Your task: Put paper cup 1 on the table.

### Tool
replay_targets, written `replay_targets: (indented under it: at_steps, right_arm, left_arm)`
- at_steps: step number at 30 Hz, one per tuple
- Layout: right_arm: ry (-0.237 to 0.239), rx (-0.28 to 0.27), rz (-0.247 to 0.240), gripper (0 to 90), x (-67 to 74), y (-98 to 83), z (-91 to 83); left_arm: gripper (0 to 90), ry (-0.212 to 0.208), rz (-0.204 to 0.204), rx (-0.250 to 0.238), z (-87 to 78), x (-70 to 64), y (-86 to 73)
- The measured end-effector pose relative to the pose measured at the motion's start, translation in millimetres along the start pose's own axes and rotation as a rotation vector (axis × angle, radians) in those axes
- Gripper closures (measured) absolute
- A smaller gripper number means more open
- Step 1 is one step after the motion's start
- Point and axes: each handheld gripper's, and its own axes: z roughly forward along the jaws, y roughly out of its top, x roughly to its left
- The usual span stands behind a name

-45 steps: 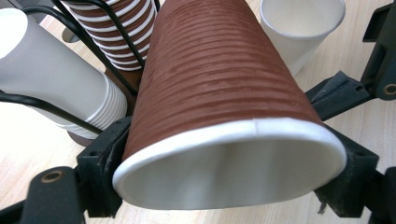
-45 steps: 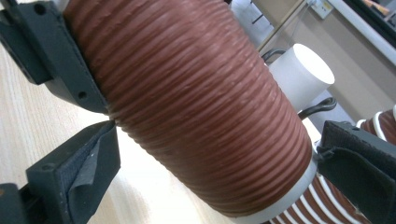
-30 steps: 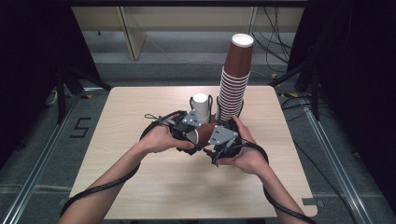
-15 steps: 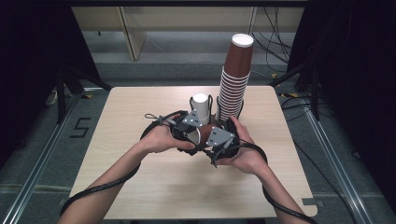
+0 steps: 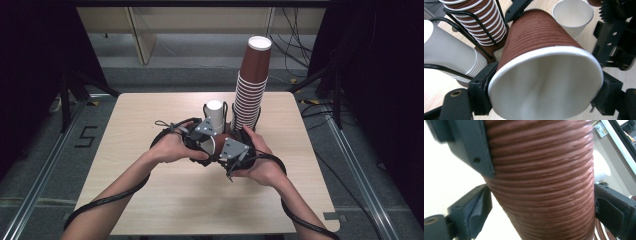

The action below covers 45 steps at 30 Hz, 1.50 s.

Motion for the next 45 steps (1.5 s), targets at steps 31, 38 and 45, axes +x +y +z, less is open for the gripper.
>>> replay_targets:
  at_steps: [31, 38, 45]
  right_arm:
    - [0.009, -0.001, -0.068, 18.9, 2.2, -1.2, -1.5]
    - [0.023, 0.006, -0.053, 19.6, 1.2, -0.3, -1.6]
    - [0.024, -0.002, -0.03, 19.8, 0.5, 0.1, -1.7]
  left_arm:
    - [18.4, -0.014, 0.06, -0.022, -2.8, -1.7, 2.7]
    - [15.9, -0.011, 0.055, -0.051, -2.0, -2.6, 2.7]
    - [8.4, 0.013, 0.099, -0.083, -2.4, -3.3, 1.5]
